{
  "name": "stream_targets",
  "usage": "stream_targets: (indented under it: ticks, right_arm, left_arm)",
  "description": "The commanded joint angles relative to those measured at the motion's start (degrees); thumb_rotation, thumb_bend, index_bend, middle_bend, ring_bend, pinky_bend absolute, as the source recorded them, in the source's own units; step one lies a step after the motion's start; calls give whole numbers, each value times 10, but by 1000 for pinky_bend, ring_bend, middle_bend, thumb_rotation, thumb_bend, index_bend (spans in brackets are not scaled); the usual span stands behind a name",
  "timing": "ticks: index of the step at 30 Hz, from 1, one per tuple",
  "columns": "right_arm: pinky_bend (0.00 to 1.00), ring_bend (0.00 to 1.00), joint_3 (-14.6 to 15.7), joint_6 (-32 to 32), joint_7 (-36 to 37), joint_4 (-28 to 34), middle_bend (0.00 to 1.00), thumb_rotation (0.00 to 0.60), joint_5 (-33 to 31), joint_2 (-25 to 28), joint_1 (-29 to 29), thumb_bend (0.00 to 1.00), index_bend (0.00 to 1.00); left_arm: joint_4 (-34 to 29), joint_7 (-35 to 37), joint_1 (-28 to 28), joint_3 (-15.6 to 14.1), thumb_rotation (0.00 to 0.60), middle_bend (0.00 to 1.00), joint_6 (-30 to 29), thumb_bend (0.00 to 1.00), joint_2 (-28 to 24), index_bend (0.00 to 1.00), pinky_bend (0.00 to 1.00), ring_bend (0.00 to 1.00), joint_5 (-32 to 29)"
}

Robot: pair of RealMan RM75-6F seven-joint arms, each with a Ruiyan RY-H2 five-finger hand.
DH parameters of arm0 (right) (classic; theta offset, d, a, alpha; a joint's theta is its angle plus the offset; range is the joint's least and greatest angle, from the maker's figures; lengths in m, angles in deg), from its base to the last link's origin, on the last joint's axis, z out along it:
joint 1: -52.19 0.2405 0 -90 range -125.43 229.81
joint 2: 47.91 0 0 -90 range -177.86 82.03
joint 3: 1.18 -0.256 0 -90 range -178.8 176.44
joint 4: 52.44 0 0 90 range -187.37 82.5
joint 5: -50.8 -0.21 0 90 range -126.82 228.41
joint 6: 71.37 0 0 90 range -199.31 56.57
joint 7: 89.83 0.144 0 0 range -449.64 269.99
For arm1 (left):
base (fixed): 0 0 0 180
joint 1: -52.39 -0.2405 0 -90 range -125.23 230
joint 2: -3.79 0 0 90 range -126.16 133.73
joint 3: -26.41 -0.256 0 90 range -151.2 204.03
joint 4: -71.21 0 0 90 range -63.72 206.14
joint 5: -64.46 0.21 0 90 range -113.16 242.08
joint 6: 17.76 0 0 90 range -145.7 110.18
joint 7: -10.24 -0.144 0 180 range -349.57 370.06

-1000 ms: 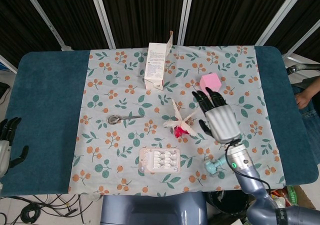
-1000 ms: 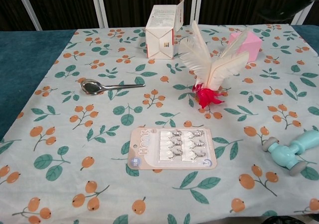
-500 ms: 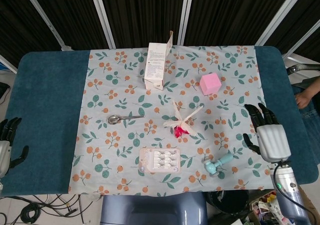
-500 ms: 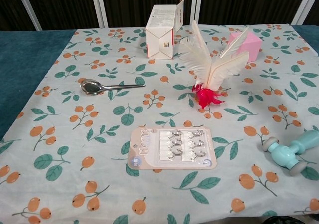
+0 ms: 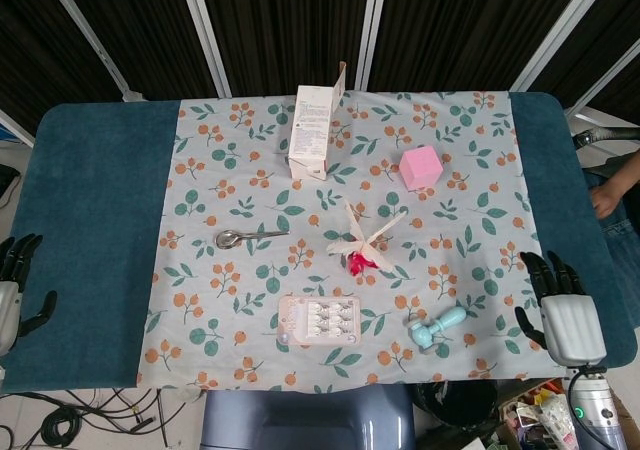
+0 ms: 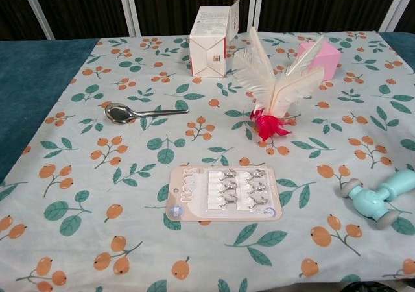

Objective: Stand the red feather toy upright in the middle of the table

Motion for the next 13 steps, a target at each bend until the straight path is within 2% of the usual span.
stream_targets:
  ticks: [1,13]
  right_arm:
    - [136,42,-1,6,16,-27,90,600,5,-21,-7,269,0]
    - [136,41,-7,7,22,-41,90,600,20,-28,-10,268,0]
  left_arm:
    - [1,0,0,0,600,69,0,389,0,50,0,0,0]
    - [4,4,0,-1,600,68,2,390,-1,50,0,0,0]
